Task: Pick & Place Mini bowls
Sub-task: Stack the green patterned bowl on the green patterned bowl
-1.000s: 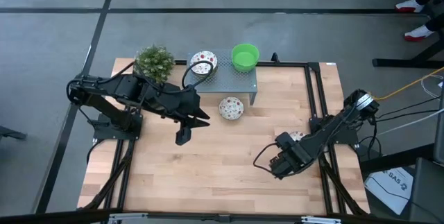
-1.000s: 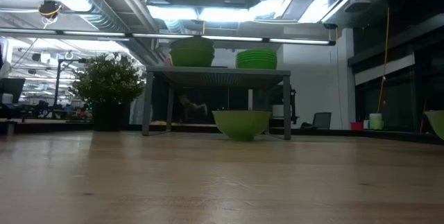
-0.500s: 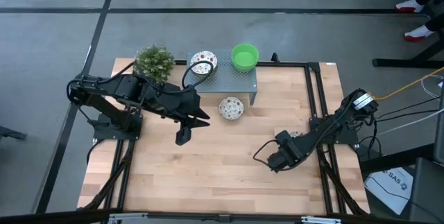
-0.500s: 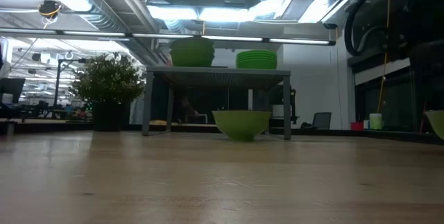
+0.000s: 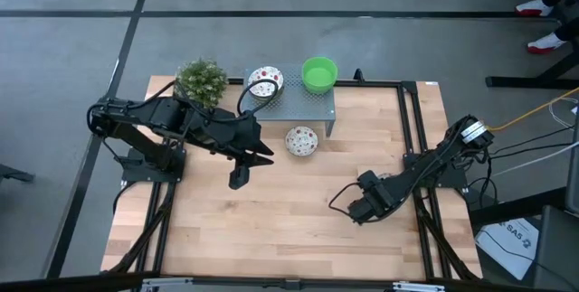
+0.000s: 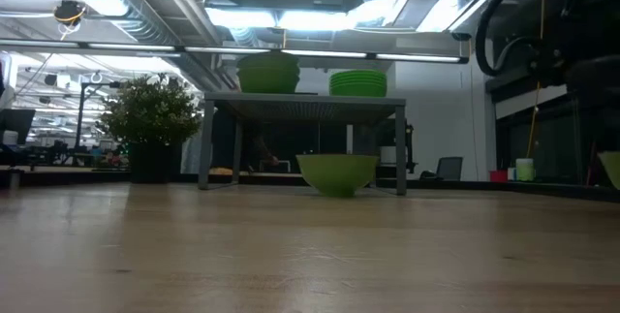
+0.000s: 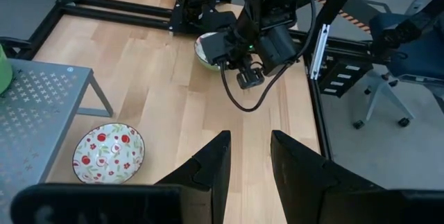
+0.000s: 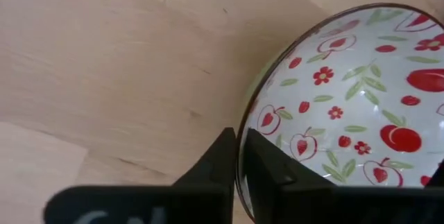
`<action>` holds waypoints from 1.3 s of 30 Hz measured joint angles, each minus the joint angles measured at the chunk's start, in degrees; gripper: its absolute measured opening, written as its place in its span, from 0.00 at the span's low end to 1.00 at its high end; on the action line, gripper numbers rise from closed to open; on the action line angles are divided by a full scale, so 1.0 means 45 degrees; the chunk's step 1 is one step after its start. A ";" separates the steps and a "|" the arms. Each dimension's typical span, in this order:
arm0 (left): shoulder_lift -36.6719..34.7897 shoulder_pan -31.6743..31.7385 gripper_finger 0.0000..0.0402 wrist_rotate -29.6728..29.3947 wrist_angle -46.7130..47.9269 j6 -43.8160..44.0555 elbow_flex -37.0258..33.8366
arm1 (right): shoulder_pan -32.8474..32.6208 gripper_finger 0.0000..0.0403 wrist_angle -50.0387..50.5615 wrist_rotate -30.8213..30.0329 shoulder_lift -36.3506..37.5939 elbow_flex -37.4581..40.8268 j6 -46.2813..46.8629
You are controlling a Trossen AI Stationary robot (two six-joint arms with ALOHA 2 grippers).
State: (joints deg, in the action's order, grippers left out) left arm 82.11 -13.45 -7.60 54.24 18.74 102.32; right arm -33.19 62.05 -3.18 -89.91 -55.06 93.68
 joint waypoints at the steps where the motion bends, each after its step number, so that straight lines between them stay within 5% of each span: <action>1: 0.0000 0.0000 0.24 -0.0003 0.0000 0.0000 0.0000 | 0.0000 0.04 0.0005 0.0000 0.0000 -0.0062 -0.0007; 13: -0.0005 0.0000 0.24 0.0008 0.0000 -0.0093 0.0000 | 0.0015 0.03 -0.1776 -0.1002 0.0318 -0.1523 -0.1750; 18: -0.0010 -0.0114 0.24 0.0628 -0.0036 -0.2130 0.0000 | 0.0032 0.03 -0.3766 -0.2148 0.1193 -0.1421 -0.3166; 26: 0.0021 -0.0155 0.24 0.1550 -0.0716 -0.3697 -0.0176 | 0.0301 0.03 -0.7577 -0.2257 0.2303 -0.1416 -0.7684; 32: 0.0090 -0.0024 0.24 0.4719 -0.3743 -0.4329 -0.1904 | 0.0944 0.03 -1.0443 -0.1560 0.2613 -0.1416 -1.0592; 39: 0.0097 0.0783 0.24 0.7192 -0.5432 -0.3410 -0.2866 | 0.1752 0.03 -1.4001 0.0920 0.2613 -0.1416 -1.3103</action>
State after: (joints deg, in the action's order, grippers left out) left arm 82.54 -9.93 24.76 29.79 3.40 89.43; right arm -25.30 -0.95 0.96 -78.15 -61.43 34.71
